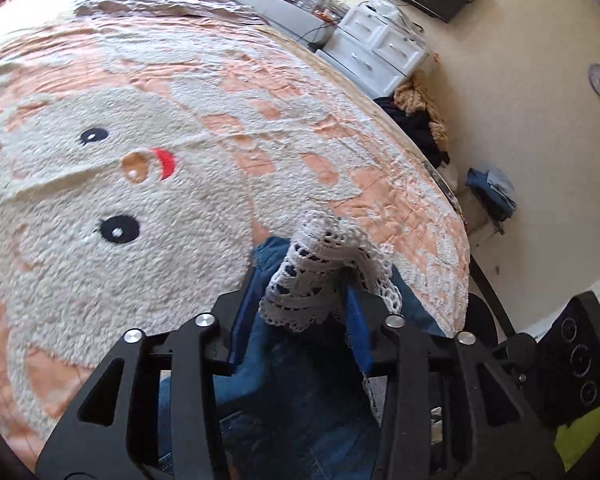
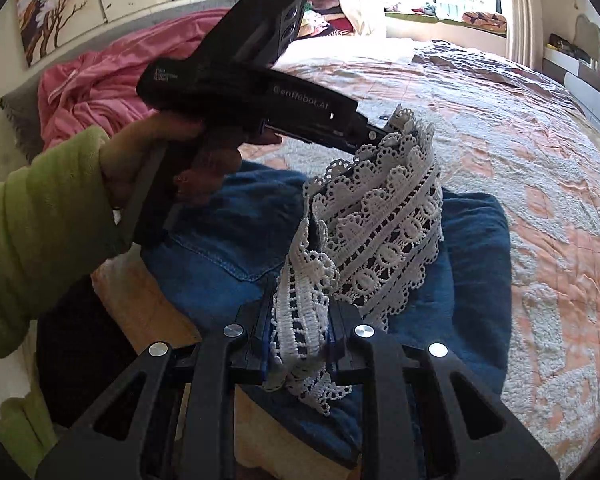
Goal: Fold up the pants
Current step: 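Lift the lace hems with both grippers and lay them over the pants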
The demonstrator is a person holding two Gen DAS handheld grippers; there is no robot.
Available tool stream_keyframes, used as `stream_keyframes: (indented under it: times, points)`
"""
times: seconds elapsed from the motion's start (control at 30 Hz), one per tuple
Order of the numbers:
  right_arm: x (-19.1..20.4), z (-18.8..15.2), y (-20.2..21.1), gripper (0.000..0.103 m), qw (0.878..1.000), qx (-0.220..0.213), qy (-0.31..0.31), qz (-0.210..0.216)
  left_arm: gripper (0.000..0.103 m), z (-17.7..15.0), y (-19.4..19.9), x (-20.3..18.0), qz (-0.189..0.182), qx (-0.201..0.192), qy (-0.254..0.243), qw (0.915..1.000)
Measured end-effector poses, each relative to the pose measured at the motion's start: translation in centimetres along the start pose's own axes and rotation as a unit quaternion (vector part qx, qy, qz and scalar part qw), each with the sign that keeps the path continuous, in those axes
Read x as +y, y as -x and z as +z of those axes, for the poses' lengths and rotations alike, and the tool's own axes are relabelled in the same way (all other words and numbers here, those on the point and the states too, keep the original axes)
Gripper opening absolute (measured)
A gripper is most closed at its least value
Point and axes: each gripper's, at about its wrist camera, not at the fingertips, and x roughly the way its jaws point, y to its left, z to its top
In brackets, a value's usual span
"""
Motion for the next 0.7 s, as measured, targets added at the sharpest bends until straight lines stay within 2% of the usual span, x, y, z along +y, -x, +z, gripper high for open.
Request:
stream_keyframes:
  times: [0.07,0.1,0.17,0.23,0.27,0.33,0.37,0.47,0.53,0.57,0.67,0.7]
  points:
    - [0.9,-0.7,-0.5,0.024,1.0,0.005,0.017,-0.008,0.056,-0.3,1.0,1.1,0.007,-0.015,0.024,0.9996]
    - [1.1,-0.9,-0.7,0.029,1.0,0.004,0.016,-0.006,0.061,-0.4,1.6,1.5,0.009,-0.024,0.041,0.9988]
    - [1.5,-1.3,-0.9,0.043,1.0,0.001,0.009,0.015,0.064,-0.6,3.0,2.6,-0.01,-0.041,0.079,0.996]
    - [2.2,-1.5,-0.9,0.05,0.999,-0.004,0.015,0.028,0.067,-0.8,4.1,2.9,-0.028,-0.054,0.104,0.9927]
    - [2.3,-1.6,-0.8,0.056,0.999,-0.008,0.019,0.047,0.071,-0.8,4.4,2.8,-0.043,-0.057,0.109,0.9914]
    - [2.0,-1.6,0.5,0.057,0.996,-0.018,0.012,0.091,0.073,-1.1,4.0,2.2,-0.058,-0.046,0.114,0.9908]
    - [1.4,-1.3,1.6,0.057,0.994,-0.031,0.006,0.104,0.074,-1.1,3.6,1.9,-0.053,-0.034,0.113,0.9916]
    - [-2.7,-0.2,5.4,0.064,0.991,-0.092,-0.036,0.093,0.075,-1.0,2.3,1.5,-0.022,-0.006,0.119,0.9926]
    - [-6.8,1.0,6.4,0.064,0.99,-0.106,-0.075,0.046,0.075,-1.0,1.7,2.0,-0.029,0.004,0.146,0.9889]
    - [-9.0,1.7,6.2,0.065,0.99,-0.099,-0.095,0.024,0.075,-0.9,1.4,2.1,-0.023,0.01,0.156,0.9874]
    - [-14.5,3.1,3.4,0.065,0.988,-0.031,-0.152,0.003,0.075,-1.2,0.9,2.4,0.014,0.025,0.171,0.9849]
    - [-15.8,3.4,2.5,0.065,0.986,-0.018,-0.164,0.017,0.075,-1.4,0.9,2.5,0.011,0.022,0.175,0.9842]
